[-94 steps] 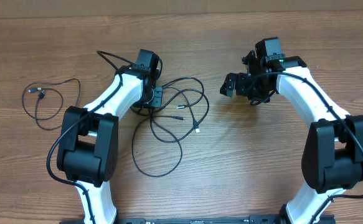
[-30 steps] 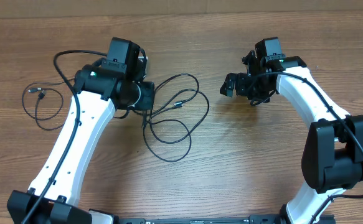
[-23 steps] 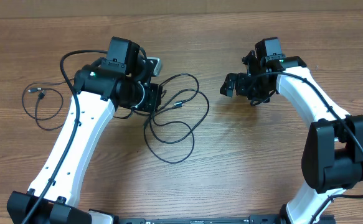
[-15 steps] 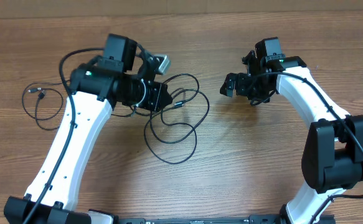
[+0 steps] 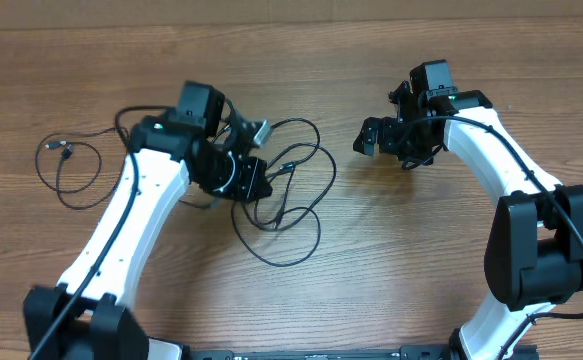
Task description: Untangle cables
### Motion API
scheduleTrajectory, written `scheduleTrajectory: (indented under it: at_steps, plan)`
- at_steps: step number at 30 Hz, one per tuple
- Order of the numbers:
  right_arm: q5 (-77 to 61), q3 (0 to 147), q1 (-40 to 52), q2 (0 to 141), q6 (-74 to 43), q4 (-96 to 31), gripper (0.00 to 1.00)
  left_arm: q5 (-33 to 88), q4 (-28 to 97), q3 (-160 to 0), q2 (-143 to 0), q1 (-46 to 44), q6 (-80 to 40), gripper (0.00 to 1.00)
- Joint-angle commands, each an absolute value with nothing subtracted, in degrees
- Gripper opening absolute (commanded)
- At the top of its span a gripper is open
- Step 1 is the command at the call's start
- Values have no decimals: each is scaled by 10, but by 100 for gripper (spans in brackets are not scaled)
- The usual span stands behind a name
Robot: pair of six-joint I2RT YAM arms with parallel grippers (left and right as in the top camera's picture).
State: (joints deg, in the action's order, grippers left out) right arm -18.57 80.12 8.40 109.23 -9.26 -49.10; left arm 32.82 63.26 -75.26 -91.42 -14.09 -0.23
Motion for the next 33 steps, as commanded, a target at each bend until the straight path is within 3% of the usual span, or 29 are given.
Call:
scheduleTrajectory:
  at_steps: [1,5,10,15,17,24,30,33]
  plan:
    - [-180,799,86,1078,-93,-489,100,249,615,-702,-953,-135,-21,4]
    - [-180,799,86,1078,-93,-489,100,150,630,-683,-1028,-135,-79,4]
    - [-180,799,86,1078,-93,-489,100,128,636,-683,-1111,-135,-92,5]
    - [-180,799,86,1078,-94,-489,100,107,625,-683,-1168,-135,-108,24]
    - [-180,799,86,1078,-94,-489,100,103,618,-683,-1177,-135,-119,28]
    - [-180,799,86,1078,-93,-489,100,74,605,-683,-1175,-135,-167,25]
    - [-180,799,86,1078,-93,-489,100,67,602,-684,-1101,-134,-192,32]
    - [-180,799,86,1078,-93,-489,100,57,595,-684,-1027,-134,-211,42]
